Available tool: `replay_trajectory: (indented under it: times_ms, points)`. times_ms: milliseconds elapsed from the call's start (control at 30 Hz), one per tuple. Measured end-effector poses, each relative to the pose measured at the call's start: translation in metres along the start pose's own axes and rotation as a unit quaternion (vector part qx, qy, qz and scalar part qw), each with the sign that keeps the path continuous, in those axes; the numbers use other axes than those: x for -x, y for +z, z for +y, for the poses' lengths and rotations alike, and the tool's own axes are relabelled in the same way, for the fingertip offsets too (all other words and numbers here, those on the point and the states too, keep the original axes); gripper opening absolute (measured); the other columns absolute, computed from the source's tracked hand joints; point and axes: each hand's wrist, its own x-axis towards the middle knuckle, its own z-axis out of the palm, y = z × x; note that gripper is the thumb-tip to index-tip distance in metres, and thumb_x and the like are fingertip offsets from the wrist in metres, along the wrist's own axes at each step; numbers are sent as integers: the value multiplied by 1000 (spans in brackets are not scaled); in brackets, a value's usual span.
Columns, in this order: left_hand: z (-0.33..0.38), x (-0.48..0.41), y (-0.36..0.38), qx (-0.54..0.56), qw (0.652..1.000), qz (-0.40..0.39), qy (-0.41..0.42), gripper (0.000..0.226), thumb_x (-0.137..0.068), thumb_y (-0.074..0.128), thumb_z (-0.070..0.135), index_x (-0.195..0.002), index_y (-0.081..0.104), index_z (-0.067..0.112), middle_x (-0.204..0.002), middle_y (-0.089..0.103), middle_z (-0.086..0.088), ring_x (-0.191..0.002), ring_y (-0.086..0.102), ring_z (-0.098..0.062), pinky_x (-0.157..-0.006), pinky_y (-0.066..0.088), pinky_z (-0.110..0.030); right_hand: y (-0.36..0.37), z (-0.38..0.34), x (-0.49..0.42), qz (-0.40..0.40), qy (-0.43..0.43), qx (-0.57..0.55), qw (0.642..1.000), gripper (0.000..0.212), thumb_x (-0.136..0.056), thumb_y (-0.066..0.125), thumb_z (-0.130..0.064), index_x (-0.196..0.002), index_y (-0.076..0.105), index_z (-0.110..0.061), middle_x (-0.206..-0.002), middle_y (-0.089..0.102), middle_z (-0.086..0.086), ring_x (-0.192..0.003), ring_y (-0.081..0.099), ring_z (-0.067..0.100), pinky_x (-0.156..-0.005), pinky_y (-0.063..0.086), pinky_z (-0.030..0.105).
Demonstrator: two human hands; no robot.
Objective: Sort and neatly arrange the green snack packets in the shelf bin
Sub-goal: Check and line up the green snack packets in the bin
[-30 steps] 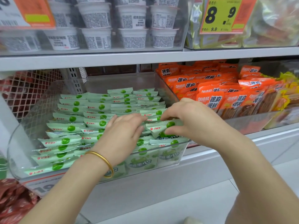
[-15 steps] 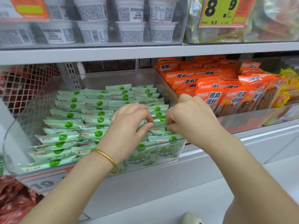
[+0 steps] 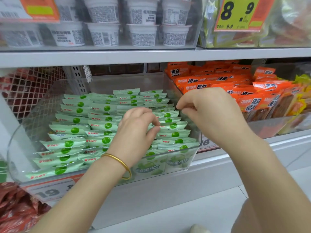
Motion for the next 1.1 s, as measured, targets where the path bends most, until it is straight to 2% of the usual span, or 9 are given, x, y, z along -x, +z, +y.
replay_trajectory:
  times_ms: [167, 300, 433, 667, 733, 833, 933, 1000, 1100]
  points:
    - [-2, -5, 2, -54, 997, -47, -14, 23, -88, 58, 38, -108, 61, 29, -139, 40, 6, -134, 22, -13, -109, 17, -30, 27, -8, -4, -70, -37, 45, 996, 22, -90, 57, -18, -104, 65, -32, -101, 64, -6, -101, 58, 20, -72, 43, 29]
    - [-3, -7, 0, -34, 998, -52, -14, 32, -83, 63, 39, -113, 55, 30, -134, 42, 9, -132, 24, -13, -110, 21, -31, 34, -9, -2, -91, -44, 99, 990, 18, -88, 61, -23, -104, 65, -28, -97, 61, -4, -103, 54, 20, -67, 34, 26]
    - [-4, -7, 0, -52, 996, -70, -16, 34, -84, 62, 41, -117, 55, 33, -141, 37, 7, -135, 19, -13, -112, 18, -31, 44, -14, -6, -117, -66, 122, 983, 17, -86, 62, -16, -100, 64, -25, -99, 62, -5, -104, 54, 20, -66, 32, 28]
    - [-4, -10, -1, -64, 993, -99, -31, 43, -83, 60, 44, -124, 50, 35, -145, 32, 5, -139, 14, -15, -114, 16, -33, 48, -11, -4, -121, -63, 94, 986, 20, -89, 57, -12, -105, 54, -23, -94, 62, -5, -90, 61, 23, -57, 31, 27]
    - [-4, -10, -1, -55, 994, -91, -33, 43, -84, 60, 42, -125, 49, 35, -143, 35, 7, -137, 16, -14, -113, 18, -33, 47, -11, -5, -124, -65, 92, 986, 21, -90, 56, -12, -108, 51, -22, -86, 57, -4, -87, 61, 24, -54, 28, 28]
    - [-4, -9, 0, -44, 996, -67, -34, 37, -89, 54, 39, -125, 50, 32, -140, 39, 8, -136, 20, -13, -112, 19, -31, 45, -11, -6, -129, -69, 98, 984, 18, -91, 55, -12, -106, 49, -22, -90, 60, -4, -89, 62, 25, -57, 31, 29]
    - [-4, -8, 2, -65, 995, -70, -33, 36, -90, 52, 39, -125, 50, 31, -139, 39, 8, -136, 19, -14, -111, 18, -30, 46, -11, -4, -136, -74, 97, 983, 17, -91, 52, -9, -99, 41, -20, -73, 46, -6, -81, 59, 27, -51, 27, 29]
    - [-3, -9, 1, -69, 994, -73, -38, 39, -88, 54, 40, -126, 50, 31, -139, 39, 7, -135, 20, -15, -111, 19, -30, 47, -10, -3, -130, -74, 78, 986, 22, -90, 49, -7, -93, 30, -17, -66, 38, -6, -68, 48, 29, -45, 19, 32]
    - [-3, -11, 0, -85, 992, -81, -47, 45, -87, 55, 43, -128, 49, 25, -143, 36, 6, -136, 19, -16, -111, 19, -29, 43, -8, -4, -107, -65, 13, 992, 18, -90, 48, -8, -96, 33, -17, -85, 53, 0, -70, 48, 30, -54, 28, 34]
